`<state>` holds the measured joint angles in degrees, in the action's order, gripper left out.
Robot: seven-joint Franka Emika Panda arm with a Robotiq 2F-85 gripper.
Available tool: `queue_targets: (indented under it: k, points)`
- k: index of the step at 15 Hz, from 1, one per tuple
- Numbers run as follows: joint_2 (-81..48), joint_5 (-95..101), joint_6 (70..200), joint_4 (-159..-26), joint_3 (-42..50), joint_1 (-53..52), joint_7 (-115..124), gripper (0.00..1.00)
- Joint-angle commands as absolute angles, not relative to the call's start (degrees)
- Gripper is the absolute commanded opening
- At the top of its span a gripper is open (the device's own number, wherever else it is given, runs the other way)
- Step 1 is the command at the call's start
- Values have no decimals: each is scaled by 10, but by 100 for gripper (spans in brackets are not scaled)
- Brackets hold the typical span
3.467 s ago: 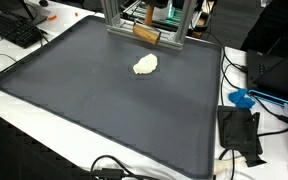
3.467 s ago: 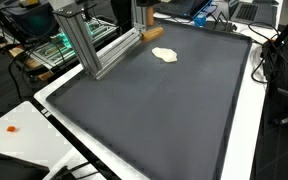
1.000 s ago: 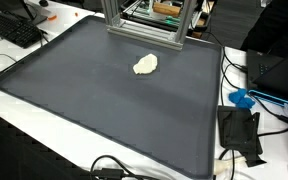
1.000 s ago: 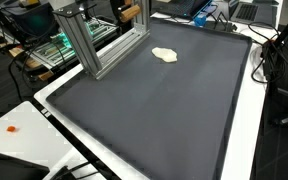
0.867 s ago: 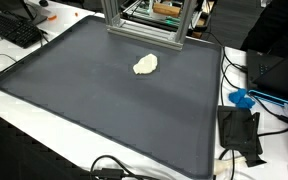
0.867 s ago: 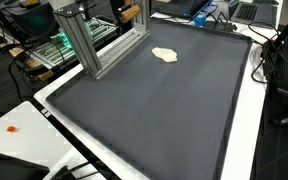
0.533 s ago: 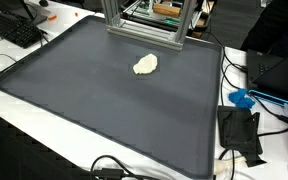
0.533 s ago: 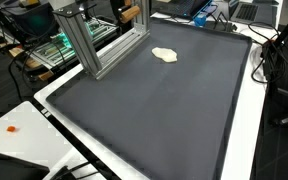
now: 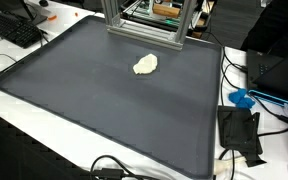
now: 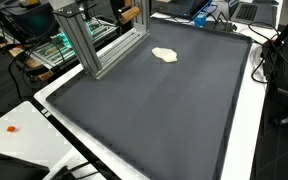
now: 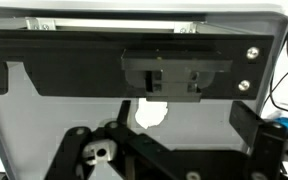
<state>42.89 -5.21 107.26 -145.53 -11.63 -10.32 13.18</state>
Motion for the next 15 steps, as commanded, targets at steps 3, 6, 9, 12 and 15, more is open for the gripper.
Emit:
queue_targets:
  k: [3, 6, 9, 12, 15]
  points:
    - [355, -55, 1130, -1404, -136, -64, 186, 100]
    - [308, -51, 1162, -1386, -144, -45, 236, 100]
    - [266, -42, 1183, -1373, -151, -31, 286, 100]
    - [234, -43, 1199, -1367, -151, -26, 323, 100]
    - [238, -47, 1198, -1373, -140, -35, 306, 100]
